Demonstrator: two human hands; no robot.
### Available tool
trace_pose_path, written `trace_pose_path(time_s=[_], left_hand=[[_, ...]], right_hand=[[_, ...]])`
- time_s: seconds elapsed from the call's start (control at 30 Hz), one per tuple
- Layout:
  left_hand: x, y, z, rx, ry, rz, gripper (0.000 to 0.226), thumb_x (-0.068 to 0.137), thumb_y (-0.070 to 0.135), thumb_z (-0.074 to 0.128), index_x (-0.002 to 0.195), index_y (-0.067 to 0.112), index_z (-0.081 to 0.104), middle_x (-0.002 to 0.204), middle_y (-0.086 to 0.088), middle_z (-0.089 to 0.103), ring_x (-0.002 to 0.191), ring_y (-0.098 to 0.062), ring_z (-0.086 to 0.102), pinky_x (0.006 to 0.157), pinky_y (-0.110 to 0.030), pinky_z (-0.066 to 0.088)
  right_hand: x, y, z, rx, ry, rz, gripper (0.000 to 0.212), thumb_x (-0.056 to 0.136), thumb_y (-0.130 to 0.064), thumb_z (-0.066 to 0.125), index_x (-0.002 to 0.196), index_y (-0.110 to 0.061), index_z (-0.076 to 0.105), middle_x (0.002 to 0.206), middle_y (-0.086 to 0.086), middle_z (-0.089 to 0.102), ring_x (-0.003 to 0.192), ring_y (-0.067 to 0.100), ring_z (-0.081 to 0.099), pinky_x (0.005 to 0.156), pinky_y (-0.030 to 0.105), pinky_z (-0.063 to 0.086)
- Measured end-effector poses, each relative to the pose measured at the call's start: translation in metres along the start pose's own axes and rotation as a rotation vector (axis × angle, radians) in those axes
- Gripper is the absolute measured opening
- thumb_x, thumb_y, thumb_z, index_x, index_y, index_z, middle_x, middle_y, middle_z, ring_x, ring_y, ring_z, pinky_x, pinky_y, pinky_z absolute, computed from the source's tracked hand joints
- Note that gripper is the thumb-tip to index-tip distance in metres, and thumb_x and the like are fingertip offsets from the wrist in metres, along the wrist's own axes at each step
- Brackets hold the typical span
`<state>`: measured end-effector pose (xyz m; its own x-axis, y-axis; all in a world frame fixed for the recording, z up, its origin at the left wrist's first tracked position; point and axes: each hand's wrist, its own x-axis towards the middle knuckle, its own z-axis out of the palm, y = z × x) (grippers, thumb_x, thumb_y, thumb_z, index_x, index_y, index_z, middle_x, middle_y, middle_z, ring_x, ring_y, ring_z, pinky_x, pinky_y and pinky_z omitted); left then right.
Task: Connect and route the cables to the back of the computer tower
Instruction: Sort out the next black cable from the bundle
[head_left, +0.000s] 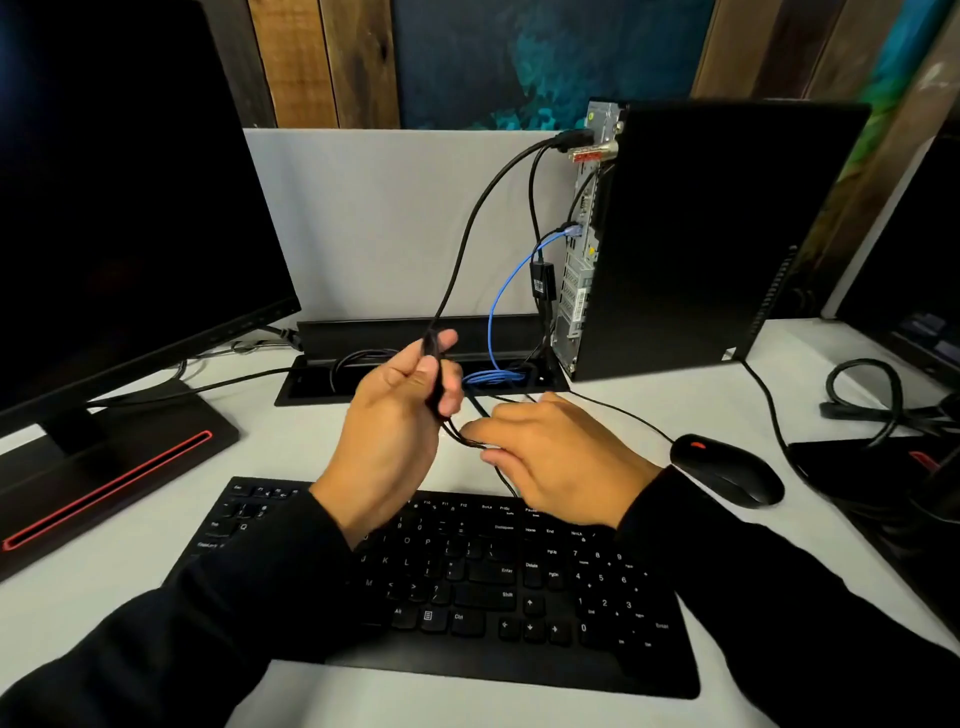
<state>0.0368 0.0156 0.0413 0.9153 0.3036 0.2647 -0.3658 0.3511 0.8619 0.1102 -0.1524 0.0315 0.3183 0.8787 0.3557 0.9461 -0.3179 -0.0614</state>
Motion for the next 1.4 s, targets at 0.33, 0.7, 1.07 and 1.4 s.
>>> trace_pose_path(time_s=[0.33, 0.7, 1.07, 1.4], left_hand=[[-0.02, -0.008, 0.003, 0.63, -0.194, 0.139, 0.03, 0.111, 0.014, 0.036, 0.129, 0.017, 0.061, 0.105, 0.001, 0.072, 0.098, -0.013, 0.068, 0.087, -0.027, 0.053], [-0.004, 0.016, -0.004, 0.103, -0.184, -0.25, 0.034, 0.097, 0.029, 0.057, 0.067, 0.014, 0.054, 0.05, 0.008, 0.025, 0.046, -0.008, 0.014, 0.051, -0.028, 0.01], [0.003, 0.01, -0.001, -0.414, 0.024, -0.289, 0.033, 0.107, 0.033, 0.036, 0.106, 0.009, 0.058, 0.066, 0.006, 0.037, 0.054, -0.009, 0.031, 0.064, -0.022, 0.033], [-0.013, -0.012, 0.0, 0.644, -0.024, 0.183, 0.032, 0.109, 0.009, 0.038, 0.134, 0.024, 0.049, 0.097, 0.004, 0.066, 0.092, -0.005, 0.061, 0.091, -0.018, 0.047]], right_hand=[[0.009, -0.016, -0.02, 0.182, 0.388, -0.053, 0.018, 0.089, -0.027, 0.071, 0.082, -0.01, 0.065, 0.076, 0.0, 0.056, 0.061, 0.017, 0.048, 0.054, 0.037, 0.049], [-0.01, 0.055, -0.036, 0.189, 0.431, 0.104, 0.016, 0.1, -0.018, 0.064, 0.096, -0.007, 0.076, 0.083, 0.003, 0.068, 0.074, 0.019, 0.061, 0.07, 0.038, 0.051], [-0.007, 0.018, -0.002, -0.173, -0.077, 0.151, 0.056, 0.102, -0.026, 0.048, 0.152, -0.049, 0.035, 0.089, -0.01, 0.051, 0.092, 0.019, 0.052, 0.089, 0.04, 0.032], [0.009, -0.033, -0.013, -0.112, 0.022, 0.048, 0.027, 0.082, 0.002, 0.069, 0.102, -0.014, 0.06, 0.106, 0.007, 0.05, 0.067, 0.036, 0.06, 0.053, 0.042, 0.052]])
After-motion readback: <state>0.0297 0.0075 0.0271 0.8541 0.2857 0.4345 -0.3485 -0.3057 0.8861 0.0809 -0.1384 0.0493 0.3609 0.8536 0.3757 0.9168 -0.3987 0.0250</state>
